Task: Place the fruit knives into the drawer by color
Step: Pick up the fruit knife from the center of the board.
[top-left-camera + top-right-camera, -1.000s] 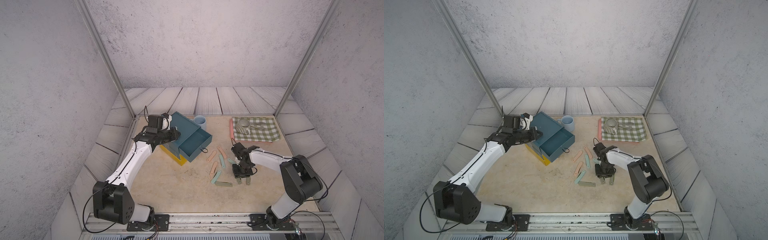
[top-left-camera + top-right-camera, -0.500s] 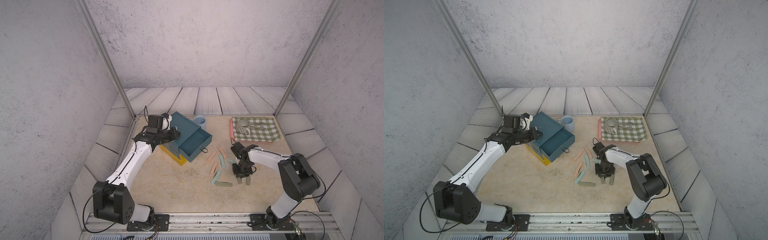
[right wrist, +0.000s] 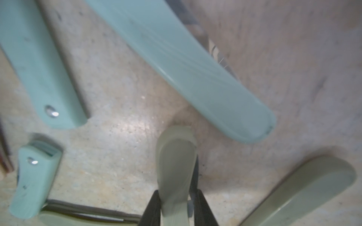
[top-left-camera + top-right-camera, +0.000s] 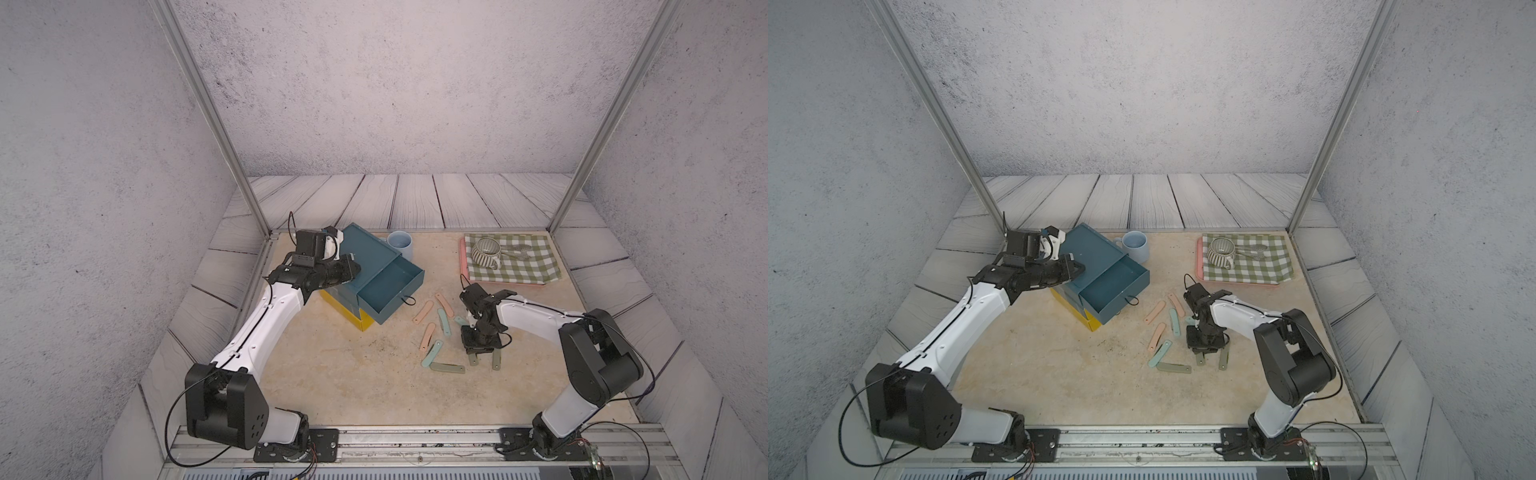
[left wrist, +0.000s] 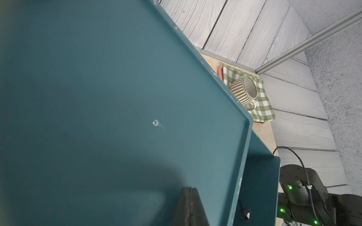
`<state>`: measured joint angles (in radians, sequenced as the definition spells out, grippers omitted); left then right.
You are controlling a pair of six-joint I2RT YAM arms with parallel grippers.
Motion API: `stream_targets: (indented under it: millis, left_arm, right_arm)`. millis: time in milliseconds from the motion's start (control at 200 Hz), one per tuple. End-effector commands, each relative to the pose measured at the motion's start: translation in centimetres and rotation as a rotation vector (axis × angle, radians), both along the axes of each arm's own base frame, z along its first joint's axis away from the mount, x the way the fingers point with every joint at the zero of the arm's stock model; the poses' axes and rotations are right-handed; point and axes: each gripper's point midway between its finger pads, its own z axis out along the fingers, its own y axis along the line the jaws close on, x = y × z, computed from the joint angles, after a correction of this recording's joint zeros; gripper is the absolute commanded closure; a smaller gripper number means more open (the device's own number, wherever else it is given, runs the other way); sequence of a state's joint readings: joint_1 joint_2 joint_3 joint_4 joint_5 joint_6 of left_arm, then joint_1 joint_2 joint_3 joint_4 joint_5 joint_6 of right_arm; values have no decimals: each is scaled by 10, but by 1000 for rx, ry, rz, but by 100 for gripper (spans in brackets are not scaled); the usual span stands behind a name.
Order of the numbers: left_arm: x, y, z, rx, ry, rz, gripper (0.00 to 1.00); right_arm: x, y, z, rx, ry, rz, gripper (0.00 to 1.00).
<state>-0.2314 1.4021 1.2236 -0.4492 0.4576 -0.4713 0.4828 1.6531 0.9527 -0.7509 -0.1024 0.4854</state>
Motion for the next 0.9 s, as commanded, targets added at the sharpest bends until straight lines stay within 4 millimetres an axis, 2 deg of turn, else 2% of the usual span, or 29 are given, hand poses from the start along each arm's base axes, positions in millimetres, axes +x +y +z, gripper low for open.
stream_targets:
  millis: [0,270,410,716,896]
  left_arm:
    - [-14,8,-28,49,107,12,100]
    - [-15,9,-29,50,110,15,100]
    - [-15,9,-29,56,110,15,100]
    - [-17,10,-29,57,113,17,100]
    - [-17,10,-30,55,114,16,100]
  right_arm:
    - [-1,2,7,14,-13,11,81]
    - [0,1,10,13,-22,15,81]
    - [2,0,20,13,-42,19,81]
    - [8,4,69,57,-123,34,81]
    - [14,18,121,157,-216,57,82]
